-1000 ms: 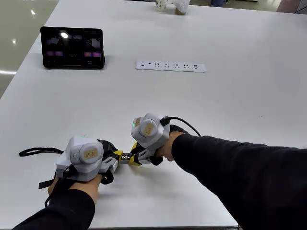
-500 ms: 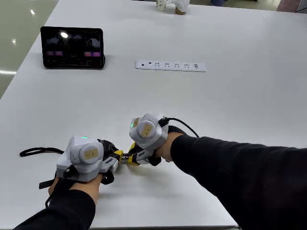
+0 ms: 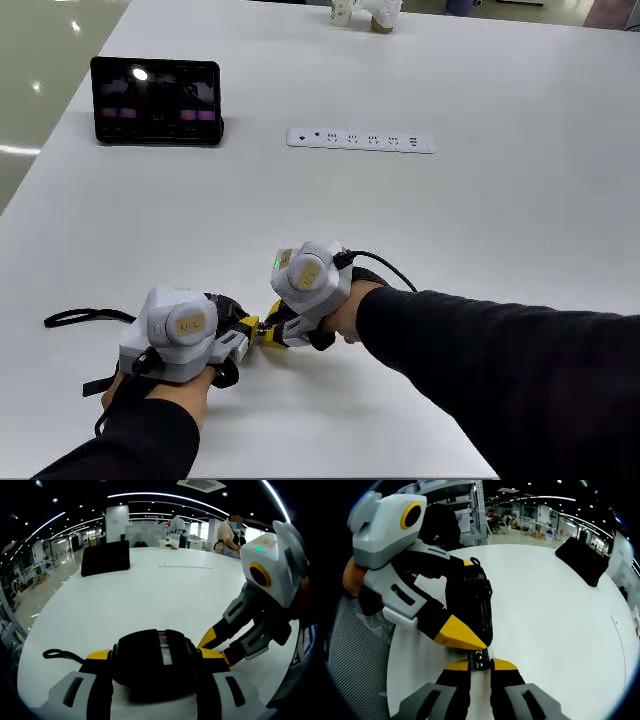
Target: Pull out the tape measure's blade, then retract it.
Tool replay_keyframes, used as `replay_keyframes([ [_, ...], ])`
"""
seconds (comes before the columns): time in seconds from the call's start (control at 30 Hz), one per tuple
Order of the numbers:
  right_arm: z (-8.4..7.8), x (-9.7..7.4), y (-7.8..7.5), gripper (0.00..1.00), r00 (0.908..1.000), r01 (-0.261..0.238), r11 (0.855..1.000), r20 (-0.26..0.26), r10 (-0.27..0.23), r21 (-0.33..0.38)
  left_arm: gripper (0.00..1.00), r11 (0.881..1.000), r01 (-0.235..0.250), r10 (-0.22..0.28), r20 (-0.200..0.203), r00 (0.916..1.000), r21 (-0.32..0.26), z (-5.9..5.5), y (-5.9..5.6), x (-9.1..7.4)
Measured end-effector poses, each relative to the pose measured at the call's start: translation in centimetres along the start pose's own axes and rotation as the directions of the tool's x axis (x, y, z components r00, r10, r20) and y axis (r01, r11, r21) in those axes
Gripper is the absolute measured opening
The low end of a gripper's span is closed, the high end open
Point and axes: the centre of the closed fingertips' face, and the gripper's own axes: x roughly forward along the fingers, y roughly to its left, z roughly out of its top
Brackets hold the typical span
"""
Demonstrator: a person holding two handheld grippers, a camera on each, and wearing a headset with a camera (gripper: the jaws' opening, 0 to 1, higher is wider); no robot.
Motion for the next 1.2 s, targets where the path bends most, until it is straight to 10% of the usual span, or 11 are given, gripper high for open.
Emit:
replay_keyframes([
  [1.2, 1.2, 0.7, 0.3, 0.12, 0.9992, -0.017, 1.000, 0.036, 0.017, -0.002, 0.62, 1.000, 0.005, -0.005, 0.003, 1.0000, -0.013, 0.0, 0.0, -0.1],
])
